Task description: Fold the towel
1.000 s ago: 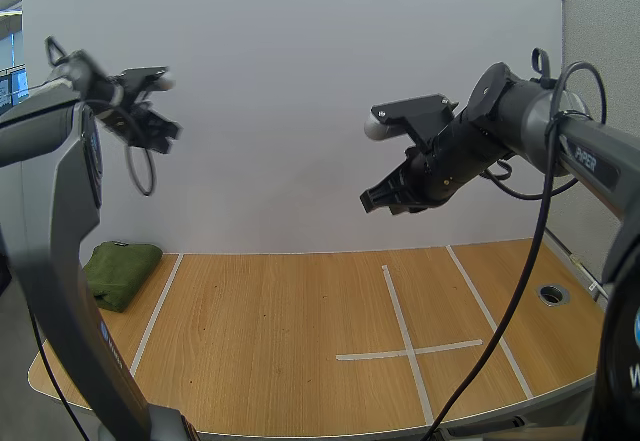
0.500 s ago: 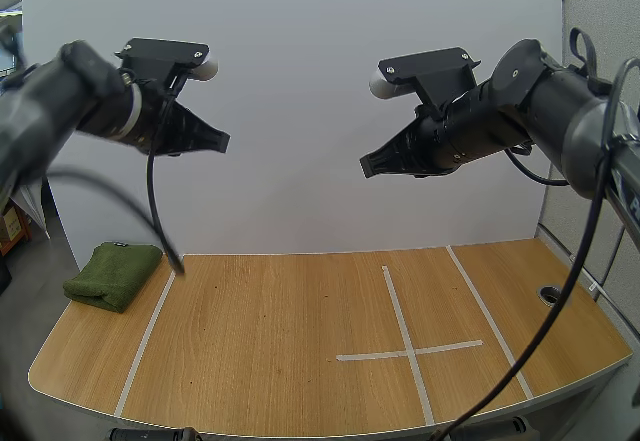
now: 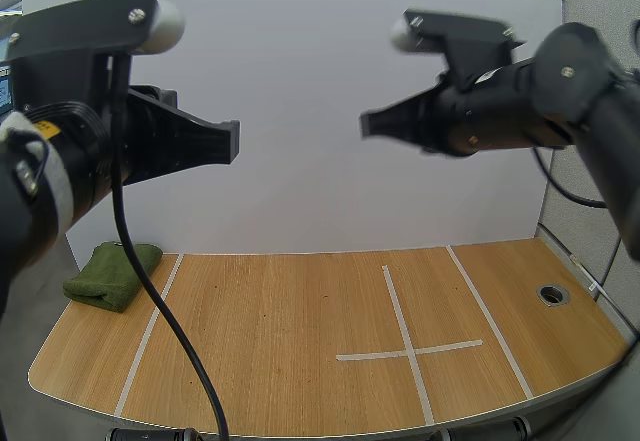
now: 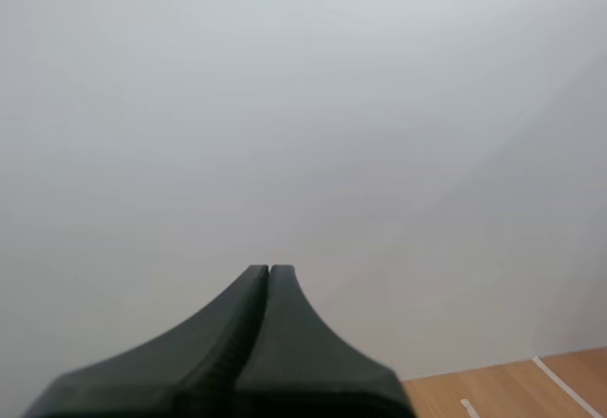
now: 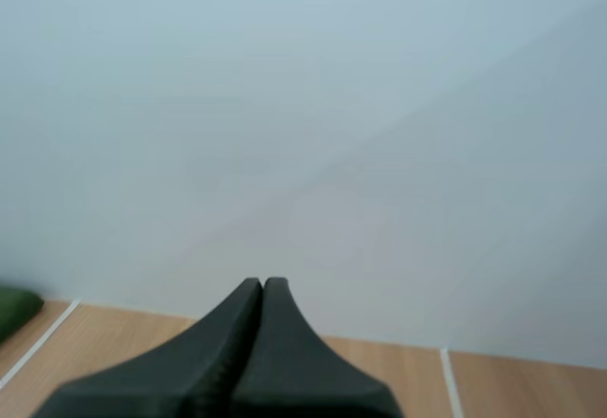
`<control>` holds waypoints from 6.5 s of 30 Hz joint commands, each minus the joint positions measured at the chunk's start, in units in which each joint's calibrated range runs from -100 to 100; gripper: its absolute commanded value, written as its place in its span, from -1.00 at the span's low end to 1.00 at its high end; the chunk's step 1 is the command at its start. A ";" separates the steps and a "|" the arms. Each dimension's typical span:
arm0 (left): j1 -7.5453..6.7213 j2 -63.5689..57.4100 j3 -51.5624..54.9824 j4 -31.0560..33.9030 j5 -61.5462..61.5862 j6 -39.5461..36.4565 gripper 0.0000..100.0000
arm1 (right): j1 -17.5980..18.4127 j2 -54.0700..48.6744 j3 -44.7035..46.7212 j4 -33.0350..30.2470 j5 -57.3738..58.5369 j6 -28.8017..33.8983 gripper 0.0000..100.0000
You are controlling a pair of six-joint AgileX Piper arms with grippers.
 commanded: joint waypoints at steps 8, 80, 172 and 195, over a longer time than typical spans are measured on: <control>-0.19 -0.49 0.87 1.73 0.01 -2.50 -1.00 | -0.17 -15.88 1.09 -7.30 -29.69 12.29 -1.00; 19.00 -15.21 15.47 -15.01 28.99 18.39 -1.00 | 0.05 -36.05 60.65 -1.27 -57.17 -3.04 -1.00; -6.95 -15.21 56.30 47.59 -50.18 -37.07 -1.00 | 0.05 -36.05 64.12 -0.69 -42.50 -2.88 -1.00; -6.95 -15.21 56.30 33.81 -33.49 -29.25 -1.00 | 0.05 -36.05 64.12 -0.69 -42.50 -2.88 -1.00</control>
